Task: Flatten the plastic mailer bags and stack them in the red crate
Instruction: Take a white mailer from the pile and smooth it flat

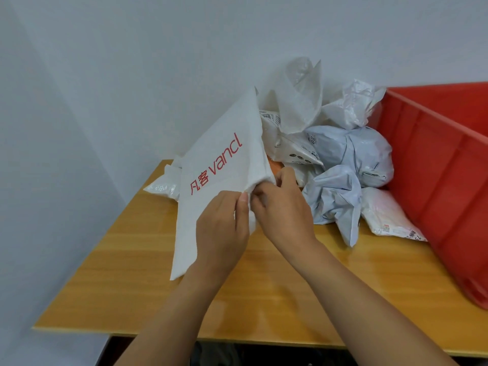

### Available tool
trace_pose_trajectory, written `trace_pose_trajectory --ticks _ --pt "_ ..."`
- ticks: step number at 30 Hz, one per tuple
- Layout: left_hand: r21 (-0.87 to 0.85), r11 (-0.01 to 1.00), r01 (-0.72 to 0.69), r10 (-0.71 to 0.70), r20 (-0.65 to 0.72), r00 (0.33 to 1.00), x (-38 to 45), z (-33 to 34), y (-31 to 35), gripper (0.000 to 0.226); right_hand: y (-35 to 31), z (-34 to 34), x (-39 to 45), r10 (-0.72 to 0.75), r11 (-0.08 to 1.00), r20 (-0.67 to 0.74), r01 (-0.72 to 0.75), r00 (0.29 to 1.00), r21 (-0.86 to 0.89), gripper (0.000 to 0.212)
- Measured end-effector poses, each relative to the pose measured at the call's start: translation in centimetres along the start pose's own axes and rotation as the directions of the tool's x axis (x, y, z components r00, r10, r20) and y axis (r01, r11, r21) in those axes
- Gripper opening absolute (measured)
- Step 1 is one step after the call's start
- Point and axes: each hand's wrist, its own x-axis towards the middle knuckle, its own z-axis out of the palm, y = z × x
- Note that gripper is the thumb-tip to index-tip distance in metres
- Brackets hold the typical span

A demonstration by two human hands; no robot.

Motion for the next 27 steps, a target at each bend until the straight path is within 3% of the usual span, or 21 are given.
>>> trace_pose_trajectory --ticks 3,7,16,22,24,27 --pt "-0.011 1.000 -0.015 0.015 -0.027 1.000 0.0 0.2 0.0 0.024 -0.2 0.2 0.2 0.018 1.000 0.034 -0.018 0.999 -0.009 0.020" --pt "-0.088 0.994 0.062 -0.067 -0.062 0.996 0.2 0.6 0.0 0.022 -0.1 0.6 0.3 0.004 0.996 0.042 -0.008 0.999 0.089 0.023" --pt "-0.038 0.999 0.013 -0.017 -0.088 0.996 0.4 0.6 0.4 0.031 -0.1 1.0 -0.4 -0.189 0.982 -0.281 0.178 0.941 -0.065 0.016" --pt "0.024 0.991 -0.131 0.132 -0.058 0.990 -0.2 1.1 -0.6 0.032 0.2 1.2 0.0 0.104 0.979 -0.031 -0.097 0.994 0.181 0.015" --pt "-0.020 0.993 -0.113 0.112 -0.046 0.993 -0.3 1.3 -0.8 0.036 0.6 1.5 0.2 0.118 0.966 0.020 -0.119 0.993 0.231 0.015" --pt "-0.116 0.993 0.023 -0.025 -0.010 1.000 0.0 1.5 -1.3 0.032 1.1 1.6 0.3 0.079 0.915 0.175 -0.140 0.982 0.378 0.015"
